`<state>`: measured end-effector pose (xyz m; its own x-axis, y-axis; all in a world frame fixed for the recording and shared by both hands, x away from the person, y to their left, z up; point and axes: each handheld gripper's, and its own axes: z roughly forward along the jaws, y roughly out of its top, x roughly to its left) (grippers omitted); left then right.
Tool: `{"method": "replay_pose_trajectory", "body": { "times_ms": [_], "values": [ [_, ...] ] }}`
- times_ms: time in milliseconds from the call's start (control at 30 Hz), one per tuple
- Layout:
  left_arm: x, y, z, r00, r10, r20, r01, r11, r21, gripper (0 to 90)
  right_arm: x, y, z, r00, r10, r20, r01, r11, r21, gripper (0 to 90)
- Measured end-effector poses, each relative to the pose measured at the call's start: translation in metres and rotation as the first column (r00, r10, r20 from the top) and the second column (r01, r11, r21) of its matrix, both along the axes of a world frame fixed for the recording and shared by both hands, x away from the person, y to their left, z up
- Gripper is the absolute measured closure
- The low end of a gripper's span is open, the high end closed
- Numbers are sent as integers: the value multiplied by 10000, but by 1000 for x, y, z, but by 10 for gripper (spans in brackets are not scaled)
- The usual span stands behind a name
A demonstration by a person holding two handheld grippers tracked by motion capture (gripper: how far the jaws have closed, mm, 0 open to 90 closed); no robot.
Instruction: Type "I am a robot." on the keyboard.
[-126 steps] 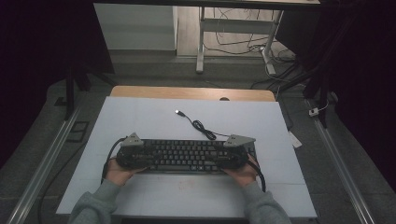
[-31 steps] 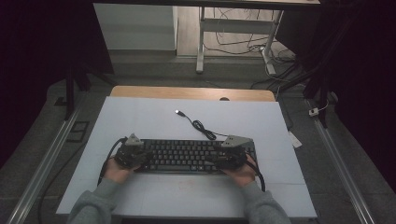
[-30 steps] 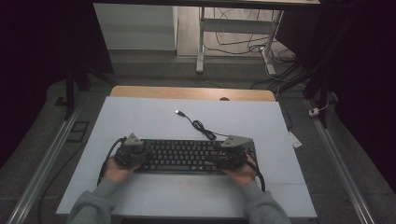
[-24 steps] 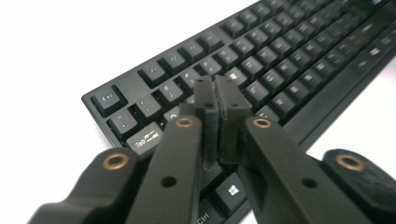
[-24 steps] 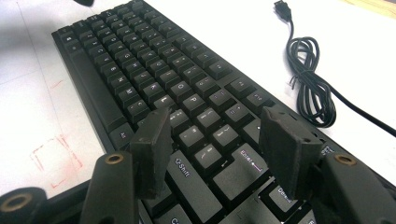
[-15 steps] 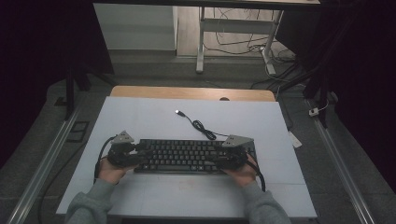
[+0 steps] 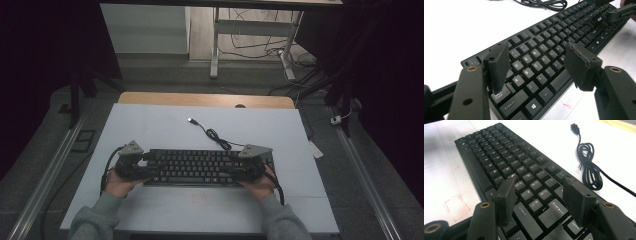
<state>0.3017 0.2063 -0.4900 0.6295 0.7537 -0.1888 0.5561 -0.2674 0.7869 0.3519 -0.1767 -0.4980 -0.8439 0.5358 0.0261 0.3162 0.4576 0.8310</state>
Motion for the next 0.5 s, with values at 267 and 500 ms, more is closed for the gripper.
{"method": "replay_pose_trajectory", "body": {
  "times_ms": [267, 500],
  "values": [
    [0, -1, -1, 10000, 16, -16, -16, 10000, 68, 352, -1, 0, 3, 10000, 62, 71, -63, 9999, 96, 444],
    [1, -2, -2, 10000, 31, -57, -30, 9999, 165, 349, -3, 5, 9, 9996, 287, 39, -287, 9994, 217, 443]
  ]
}}
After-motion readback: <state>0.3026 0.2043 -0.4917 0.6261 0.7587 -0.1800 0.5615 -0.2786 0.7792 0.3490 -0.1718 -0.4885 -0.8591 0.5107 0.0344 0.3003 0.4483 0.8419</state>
